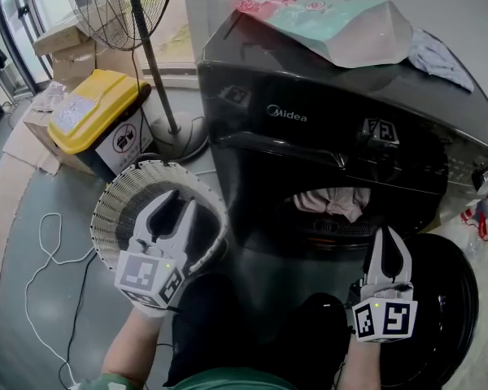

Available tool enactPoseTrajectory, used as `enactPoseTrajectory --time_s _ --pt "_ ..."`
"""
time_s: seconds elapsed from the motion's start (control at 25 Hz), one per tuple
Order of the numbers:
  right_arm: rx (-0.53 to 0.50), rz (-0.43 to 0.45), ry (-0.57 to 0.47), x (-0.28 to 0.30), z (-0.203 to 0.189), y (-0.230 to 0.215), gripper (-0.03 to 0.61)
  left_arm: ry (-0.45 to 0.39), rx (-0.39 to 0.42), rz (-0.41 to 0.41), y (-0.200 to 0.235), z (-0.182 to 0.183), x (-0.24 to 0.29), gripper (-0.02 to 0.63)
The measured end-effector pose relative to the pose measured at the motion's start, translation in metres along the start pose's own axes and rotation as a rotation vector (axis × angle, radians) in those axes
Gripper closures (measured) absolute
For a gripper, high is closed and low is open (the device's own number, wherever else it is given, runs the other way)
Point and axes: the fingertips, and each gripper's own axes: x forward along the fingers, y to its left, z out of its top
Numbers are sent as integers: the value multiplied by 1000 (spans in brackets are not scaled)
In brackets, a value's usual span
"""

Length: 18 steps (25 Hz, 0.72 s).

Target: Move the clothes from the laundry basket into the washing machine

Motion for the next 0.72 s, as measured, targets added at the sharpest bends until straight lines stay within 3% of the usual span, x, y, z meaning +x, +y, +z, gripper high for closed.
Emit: enactPoseTrajectory --time_s 0.72 --pt "-4 -5 5 1 -2 -3 577 -2 4 6 3 2 2 483"
